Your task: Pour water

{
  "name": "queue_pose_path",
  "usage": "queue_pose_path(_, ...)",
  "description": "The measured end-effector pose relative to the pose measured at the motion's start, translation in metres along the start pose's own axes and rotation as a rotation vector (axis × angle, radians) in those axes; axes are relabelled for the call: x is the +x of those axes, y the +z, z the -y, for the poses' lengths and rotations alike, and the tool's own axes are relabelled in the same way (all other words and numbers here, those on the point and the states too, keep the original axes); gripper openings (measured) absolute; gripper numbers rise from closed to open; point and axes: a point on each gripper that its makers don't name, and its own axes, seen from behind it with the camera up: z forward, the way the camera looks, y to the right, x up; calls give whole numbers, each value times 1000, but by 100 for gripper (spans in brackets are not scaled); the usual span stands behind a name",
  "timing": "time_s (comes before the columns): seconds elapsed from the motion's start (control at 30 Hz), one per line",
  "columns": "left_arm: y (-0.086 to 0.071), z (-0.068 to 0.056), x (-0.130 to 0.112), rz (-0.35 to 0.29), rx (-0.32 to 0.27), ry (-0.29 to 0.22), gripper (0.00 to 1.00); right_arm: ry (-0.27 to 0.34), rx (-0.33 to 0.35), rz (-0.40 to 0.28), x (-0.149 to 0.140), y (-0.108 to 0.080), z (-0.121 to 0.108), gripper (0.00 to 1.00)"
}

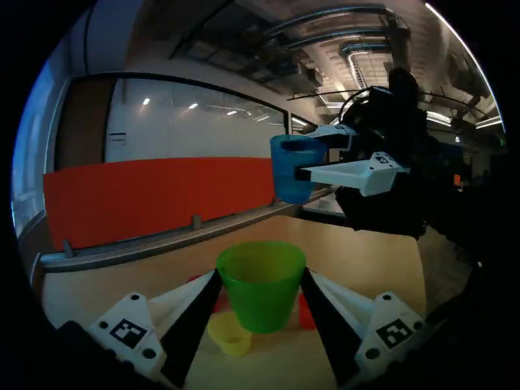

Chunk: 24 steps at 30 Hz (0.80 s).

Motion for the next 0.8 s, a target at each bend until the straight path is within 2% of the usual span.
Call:
queue_pose_path(0.37,4,-10,2,1,-20,7,86,-64,3,-8,14,9,-3,90)
queue_pose_path(0.8,7,-13,3,2,-30,7,86,-160,3,-11,24,14,-6,90)
